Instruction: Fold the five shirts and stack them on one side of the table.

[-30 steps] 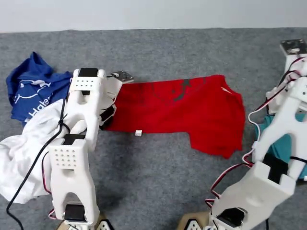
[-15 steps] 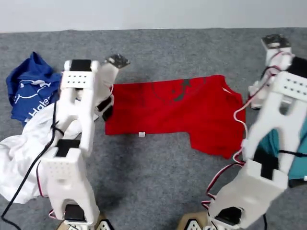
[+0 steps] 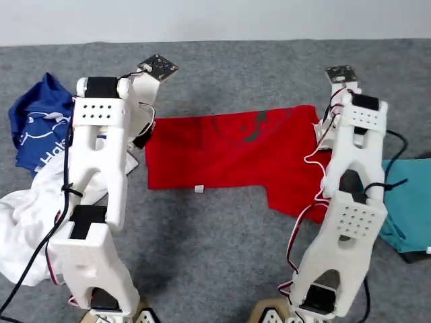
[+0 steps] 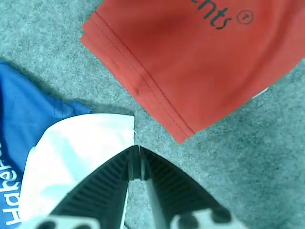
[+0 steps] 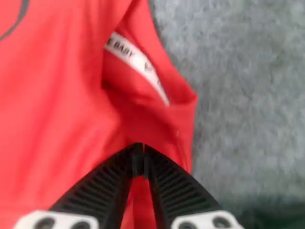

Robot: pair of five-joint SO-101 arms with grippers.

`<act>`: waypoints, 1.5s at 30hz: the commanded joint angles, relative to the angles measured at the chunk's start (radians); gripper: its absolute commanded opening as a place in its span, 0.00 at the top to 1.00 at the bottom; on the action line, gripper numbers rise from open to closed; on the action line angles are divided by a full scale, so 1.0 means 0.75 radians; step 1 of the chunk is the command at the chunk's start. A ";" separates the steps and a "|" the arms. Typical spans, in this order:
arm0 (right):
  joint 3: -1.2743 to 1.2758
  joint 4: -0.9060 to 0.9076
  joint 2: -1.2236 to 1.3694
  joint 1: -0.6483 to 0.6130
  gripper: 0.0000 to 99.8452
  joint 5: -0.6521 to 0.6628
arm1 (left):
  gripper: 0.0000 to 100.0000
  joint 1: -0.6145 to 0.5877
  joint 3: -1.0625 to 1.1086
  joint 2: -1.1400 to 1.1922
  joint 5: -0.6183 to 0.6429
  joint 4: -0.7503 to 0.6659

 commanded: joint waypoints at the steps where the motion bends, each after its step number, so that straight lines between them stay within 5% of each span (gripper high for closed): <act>1: -0.016 -0.101 -0.003 0.056 0.99 -0.008 | 1.00 -0.014 -0.036 -0.074 0.014 0.037; 9: -0.016 -0.251 -0.011 0.116 0.99 -0.008 | 1.00 -0.080 -0.030 -0.074 0.016 0.037; 19: -0.043 0.030 -0.191 -0.148 0.99 -0.018 | 1.00 -0.096 0.075 -0.074 0.016 0.037; 27: -0.043 0.021 -0.275 -0.183 0.99 -0.018 | 1.00 -0.096 0.075 -0.074 0.016 0.037; 45: -0.068 -0.478 0.056 -0.017 0.99 0.110 | 1.00 -0.088 0.075 -0.074 0.016 0.037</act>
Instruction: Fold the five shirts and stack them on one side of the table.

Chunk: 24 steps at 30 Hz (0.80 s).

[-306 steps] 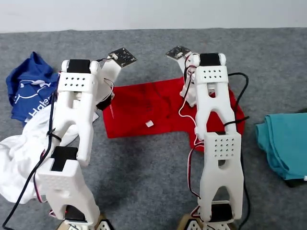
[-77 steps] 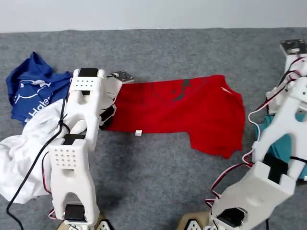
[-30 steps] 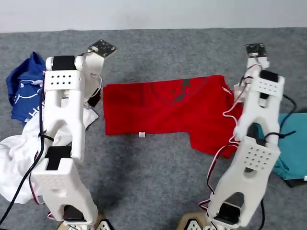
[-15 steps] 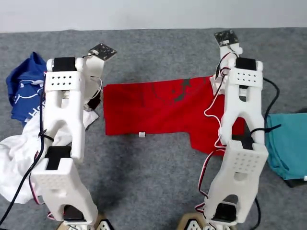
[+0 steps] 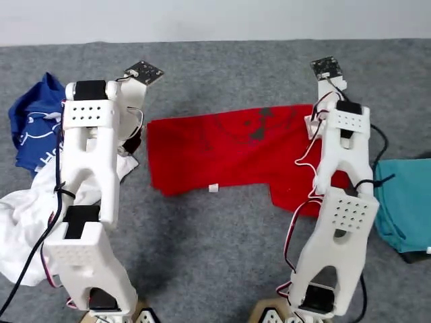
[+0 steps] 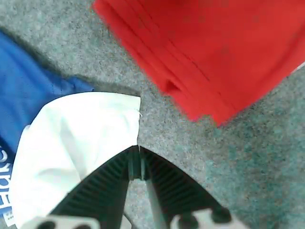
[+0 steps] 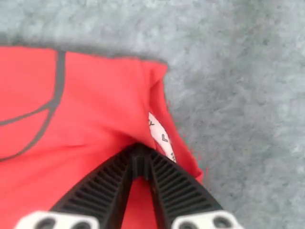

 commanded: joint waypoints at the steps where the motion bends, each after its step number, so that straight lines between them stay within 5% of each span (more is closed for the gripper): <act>1: -0.072 -0.036 -0.107 0.040 0.99 0.016 | 1.00 0.000 -0.005 -0.072 0.012 0.037; 13: -0.080 0.496 -0.422 -0.066 0.99 0.012 | 0.99 0.000 -0.005 -0.076 0.012 0.037; 24: -0.078 1.022 -0.496 -0.105 0.99 -0.170 | 0.99 0.000 -0.003 -0.072 0.014 0.039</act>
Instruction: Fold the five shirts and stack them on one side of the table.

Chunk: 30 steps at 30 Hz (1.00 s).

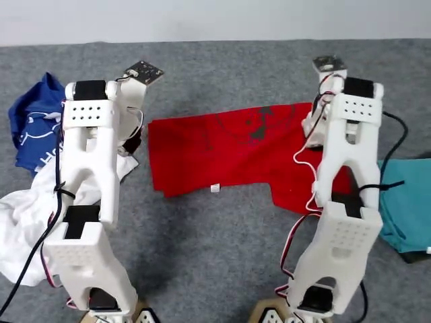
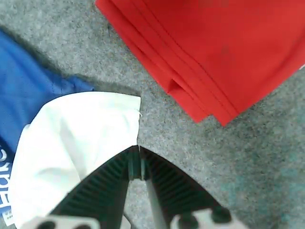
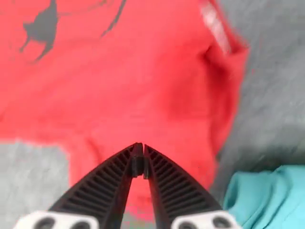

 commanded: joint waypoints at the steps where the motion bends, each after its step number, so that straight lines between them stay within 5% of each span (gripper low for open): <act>1: -0.074 0.134 -0.093 -0.019 0.99 -0.020 | 0.99 0.000 -0.003 -0.072 0.008 0.039; 20: 0.559 -0.095 -0.478 -0.114 0.99 -0.123 | 0.99 -0.006 0.120 -0.082 0.008 0.039; 27: 0.802 -0.302 -0.486 -0.214 0.80 -0.125 | 0.99 -0.006 0.120 -0.074 0.008 0.039; 30: 0.861 -0.386 -0.484 -0.234 0.83 -0.125 | 0.99 -0.008 0.120 -0.074 0.008 0.039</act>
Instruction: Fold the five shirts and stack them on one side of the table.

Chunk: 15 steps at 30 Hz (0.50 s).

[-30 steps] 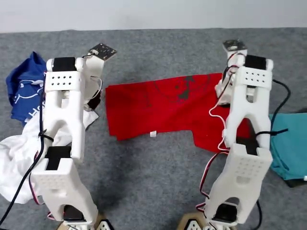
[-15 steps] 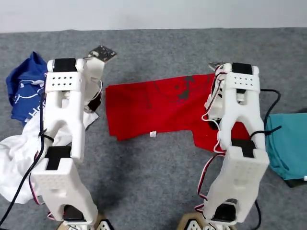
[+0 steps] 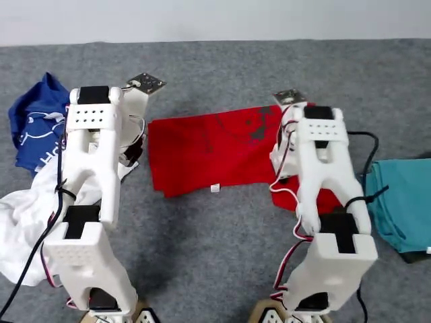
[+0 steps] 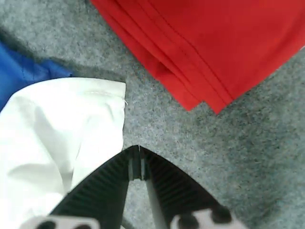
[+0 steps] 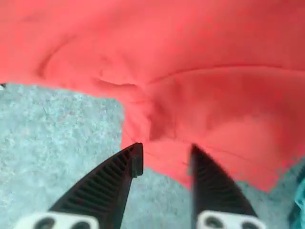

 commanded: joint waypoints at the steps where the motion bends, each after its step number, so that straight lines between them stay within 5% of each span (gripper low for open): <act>1: 0.037 -0.095 -0.081 -0.026 0.84 -0.016 | 0.99 -0.008 0.001 -0.078 0.008 0.039; 9: 0.121 -0.214 -0.064 -0.034 0.86 -0.016 | 0.99 -0.008 0.001 -0.082 0.008 0.039; 15: 0.115 -0.210 -0.013 -0.026 0.98 -0.016 | 0.99 -0.008 0.001 -0.082 0.008 0.039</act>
